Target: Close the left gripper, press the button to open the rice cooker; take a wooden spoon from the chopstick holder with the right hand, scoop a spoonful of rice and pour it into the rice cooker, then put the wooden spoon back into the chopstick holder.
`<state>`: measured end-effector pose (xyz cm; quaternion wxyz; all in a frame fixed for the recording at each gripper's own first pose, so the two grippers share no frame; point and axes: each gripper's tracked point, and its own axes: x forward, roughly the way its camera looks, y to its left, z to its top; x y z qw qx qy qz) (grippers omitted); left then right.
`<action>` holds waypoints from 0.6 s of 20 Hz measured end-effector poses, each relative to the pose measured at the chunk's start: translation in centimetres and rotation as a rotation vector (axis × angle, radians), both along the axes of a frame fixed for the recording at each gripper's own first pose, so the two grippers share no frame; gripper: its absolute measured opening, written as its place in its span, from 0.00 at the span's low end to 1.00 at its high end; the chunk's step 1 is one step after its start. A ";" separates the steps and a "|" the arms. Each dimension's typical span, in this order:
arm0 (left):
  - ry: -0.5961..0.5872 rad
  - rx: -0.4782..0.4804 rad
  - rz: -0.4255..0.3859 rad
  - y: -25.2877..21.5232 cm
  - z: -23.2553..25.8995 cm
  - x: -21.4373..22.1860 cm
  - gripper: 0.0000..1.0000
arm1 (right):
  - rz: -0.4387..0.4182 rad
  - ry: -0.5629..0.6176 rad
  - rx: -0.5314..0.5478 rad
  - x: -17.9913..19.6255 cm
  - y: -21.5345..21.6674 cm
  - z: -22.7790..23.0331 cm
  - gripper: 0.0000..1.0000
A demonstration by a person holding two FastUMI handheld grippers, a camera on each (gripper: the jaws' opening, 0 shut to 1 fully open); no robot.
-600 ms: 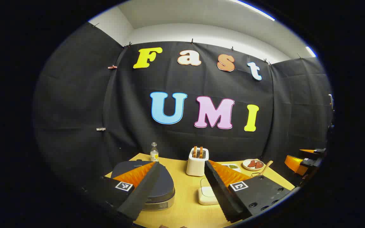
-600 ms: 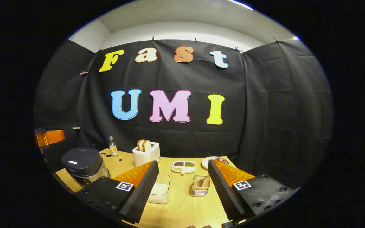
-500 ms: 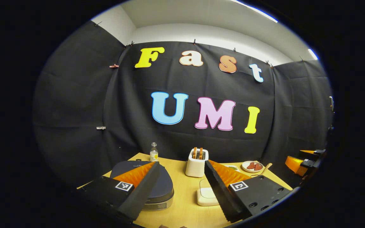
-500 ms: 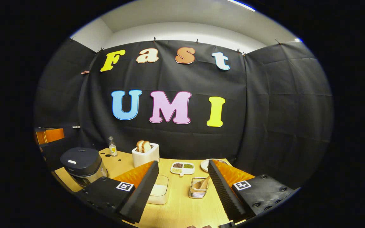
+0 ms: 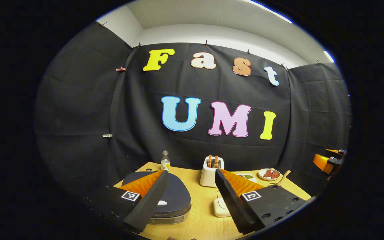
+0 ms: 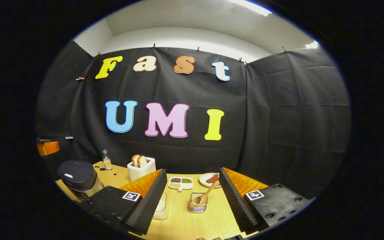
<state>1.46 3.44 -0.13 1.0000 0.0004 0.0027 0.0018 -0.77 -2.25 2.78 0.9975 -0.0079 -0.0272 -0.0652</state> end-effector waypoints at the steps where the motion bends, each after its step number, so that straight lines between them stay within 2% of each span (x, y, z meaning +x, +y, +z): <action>1: 0.006 0.005 0.002 0.5 -0.2 0.1 0.95 | -0.006 0.002 -0.001 -0.1 0.2 0.1 0.98; 6: -0.002 0.048 -0.010 2.3 0.1 0.1 0.95 | -0.017 0.014 0.017 -0.9 2.4 0.3 0.98; 12: -0.005 0.020 -0.051 3.8 -0.2 -0.2 0.95 | -0.055 0.032 0.045 -2.3 3.8 0.2 0.98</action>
